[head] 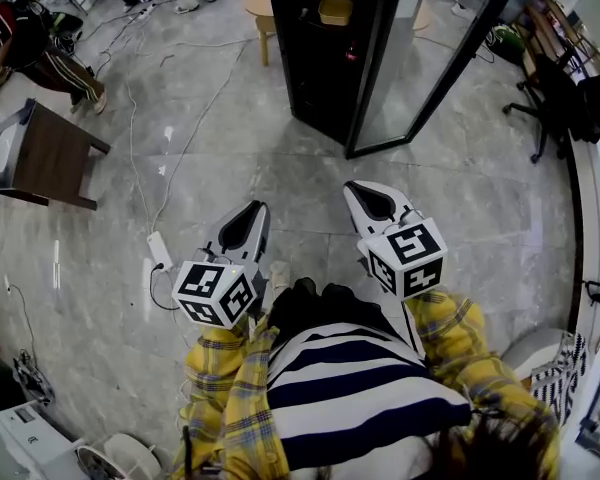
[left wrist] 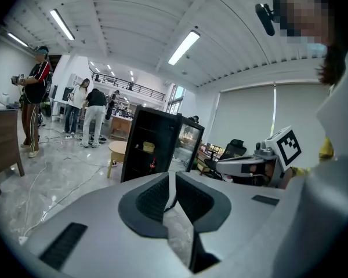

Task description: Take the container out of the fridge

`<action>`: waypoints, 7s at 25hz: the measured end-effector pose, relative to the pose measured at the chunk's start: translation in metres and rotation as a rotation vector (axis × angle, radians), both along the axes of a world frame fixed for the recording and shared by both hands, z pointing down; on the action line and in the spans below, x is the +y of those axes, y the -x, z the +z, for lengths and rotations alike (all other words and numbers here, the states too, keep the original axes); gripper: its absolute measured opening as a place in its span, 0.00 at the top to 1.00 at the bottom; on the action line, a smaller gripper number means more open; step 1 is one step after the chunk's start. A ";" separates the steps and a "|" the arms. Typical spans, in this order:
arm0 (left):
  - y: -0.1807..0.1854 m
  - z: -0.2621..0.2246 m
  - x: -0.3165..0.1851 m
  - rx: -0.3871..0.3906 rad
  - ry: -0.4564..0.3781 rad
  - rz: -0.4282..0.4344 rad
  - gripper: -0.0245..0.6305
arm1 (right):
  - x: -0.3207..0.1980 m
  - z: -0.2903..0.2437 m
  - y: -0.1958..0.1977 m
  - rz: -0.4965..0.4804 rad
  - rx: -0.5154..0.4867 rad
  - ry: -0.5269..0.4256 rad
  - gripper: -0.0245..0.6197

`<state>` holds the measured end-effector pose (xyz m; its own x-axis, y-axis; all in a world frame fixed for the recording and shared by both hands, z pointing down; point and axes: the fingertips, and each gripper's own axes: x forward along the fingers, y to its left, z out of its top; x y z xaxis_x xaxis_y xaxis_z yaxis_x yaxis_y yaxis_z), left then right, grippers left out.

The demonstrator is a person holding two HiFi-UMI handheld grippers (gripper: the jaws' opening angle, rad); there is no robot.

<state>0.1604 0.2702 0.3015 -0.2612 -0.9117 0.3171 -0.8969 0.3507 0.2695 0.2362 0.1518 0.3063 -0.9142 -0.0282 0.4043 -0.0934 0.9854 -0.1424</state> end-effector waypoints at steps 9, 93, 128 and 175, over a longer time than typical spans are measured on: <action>0.070 0.005 0.004 -0.016 -0.002 0.092 0.89 | 0.008 0.001 0.067 0.090 0.014 -0.009 0.92; 0.319 0.143 -0.468 -0.627 0.197 1.029 0.86 | -0.245 0.122 0.310 0.856 0.157 0.167 0.92; 0.312 0.161 -0.543 -0.917 0.351 0.941 0.74 | -0.213 0.190 0.320 0.857 0.170 0.333 0.92; 0.302 0.139 -0.453 -0.930 0.352 1.196 0.91 | -0.246 0.134 0.285 0.937 0.161 0.219 0.92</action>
<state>-0.1414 -0.1828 0.4400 0.3183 -0.6421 0.6974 -0.4889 -0.7415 -0.4595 -0.0491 -0.0941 0.4406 -0.4928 -0.6249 0.6055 -0.8601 0.4552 -0.2302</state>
